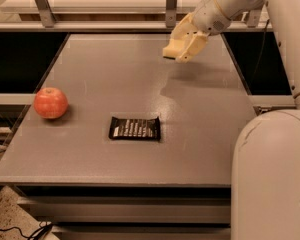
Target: Move sponge near rxbar chocolate
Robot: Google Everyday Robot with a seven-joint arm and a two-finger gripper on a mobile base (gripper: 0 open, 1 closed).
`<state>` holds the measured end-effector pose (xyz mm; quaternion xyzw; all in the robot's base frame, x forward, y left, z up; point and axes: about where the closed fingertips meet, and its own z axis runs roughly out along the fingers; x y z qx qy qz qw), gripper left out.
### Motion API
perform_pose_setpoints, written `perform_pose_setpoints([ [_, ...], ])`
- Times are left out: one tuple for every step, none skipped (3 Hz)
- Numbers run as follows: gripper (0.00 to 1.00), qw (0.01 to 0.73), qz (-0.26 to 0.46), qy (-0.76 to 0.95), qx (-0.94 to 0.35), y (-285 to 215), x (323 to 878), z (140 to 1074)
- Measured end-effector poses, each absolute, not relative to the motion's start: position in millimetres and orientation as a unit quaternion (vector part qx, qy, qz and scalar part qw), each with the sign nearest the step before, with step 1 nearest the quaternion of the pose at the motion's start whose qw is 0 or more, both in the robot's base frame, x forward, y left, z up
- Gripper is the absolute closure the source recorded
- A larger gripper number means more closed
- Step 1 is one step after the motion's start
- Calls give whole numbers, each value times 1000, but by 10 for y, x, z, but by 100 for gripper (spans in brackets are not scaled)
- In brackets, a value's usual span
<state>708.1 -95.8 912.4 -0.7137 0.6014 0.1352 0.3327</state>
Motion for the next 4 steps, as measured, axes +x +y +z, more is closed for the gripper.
perform_pose_setpoints([
  [100,333,135,601,-714,-958,7081,9124],
  [100,328,146,592,-722,-901,7009,9075],
  [100,320,157,574,-737,-882,6836,9069],
  [100,311,164,554,-755,-899,6621,9131],
])
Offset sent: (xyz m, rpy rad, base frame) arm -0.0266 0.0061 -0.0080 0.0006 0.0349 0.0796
